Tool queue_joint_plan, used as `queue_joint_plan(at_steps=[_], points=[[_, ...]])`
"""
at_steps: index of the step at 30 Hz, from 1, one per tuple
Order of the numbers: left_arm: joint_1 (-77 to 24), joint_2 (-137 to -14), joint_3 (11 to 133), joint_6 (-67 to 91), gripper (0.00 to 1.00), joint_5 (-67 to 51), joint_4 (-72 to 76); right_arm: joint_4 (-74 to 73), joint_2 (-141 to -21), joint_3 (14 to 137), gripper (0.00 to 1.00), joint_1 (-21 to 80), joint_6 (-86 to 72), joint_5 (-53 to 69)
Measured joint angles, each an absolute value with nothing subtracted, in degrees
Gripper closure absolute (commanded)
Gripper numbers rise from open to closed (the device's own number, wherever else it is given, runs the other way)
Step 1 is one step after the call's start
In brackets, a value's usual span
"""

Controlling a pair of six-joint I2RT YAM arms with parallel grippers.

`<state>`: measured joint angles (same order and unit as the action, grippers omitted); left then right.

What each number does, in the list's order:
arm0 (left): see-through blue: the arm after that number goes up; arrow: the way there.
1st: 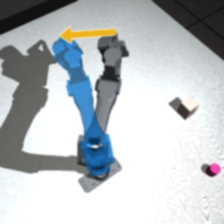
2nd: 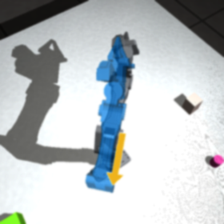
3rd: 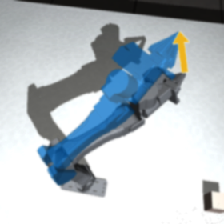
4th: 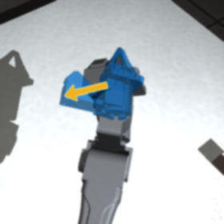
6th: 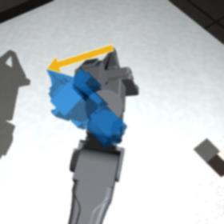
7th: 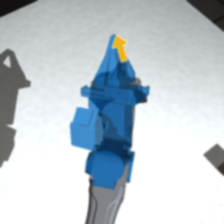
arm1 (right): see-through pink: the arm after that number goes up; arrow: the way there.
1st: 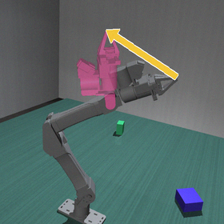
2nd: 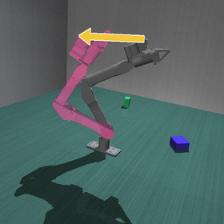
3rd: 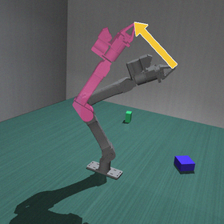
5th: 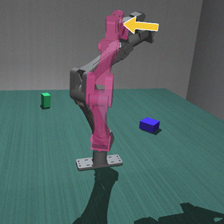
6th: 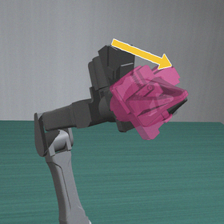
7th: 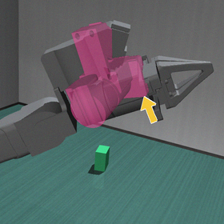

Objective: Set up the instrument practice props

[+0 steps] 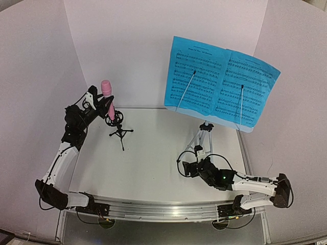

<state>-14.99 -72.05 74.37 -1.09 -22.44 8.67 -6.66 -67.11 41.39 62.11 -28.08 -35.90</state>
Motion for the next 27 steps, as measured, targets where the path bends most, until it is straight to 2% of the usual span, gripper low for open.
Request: queue_joint_plan(at_steps=[15,20,21,25,27], points=[[-15.0,-73.6,69.9,-2.1,0.9,-22.3,16.0,-6.8,-65.5,41.1,0.04,62.1,-27.9,-36.0],[-15.0,-73.7,66.1,-0.5,0.81,-21.0,18.1,-7.0,-64.8,41.1,0.04,62.1,-27.8,-36.0],[-15.0,-73.7,65.4,-0.1,0.76,-20.7,18.6,-7.0,-64.7,41.1,0.04,62.1,-27.8,-36.0],[-15.0,-73.3,64.1,0.4,0.48,-20.3,20.9,-7.0,-64.5,41.1,0.04,62.1,-27.8,-36.0],[-15.0,-73.2,63.8,1.0,0.27,-20.3,20.9,-7.1,-64.5,41.1,0.03,62.1,-27.7,-36.0]])
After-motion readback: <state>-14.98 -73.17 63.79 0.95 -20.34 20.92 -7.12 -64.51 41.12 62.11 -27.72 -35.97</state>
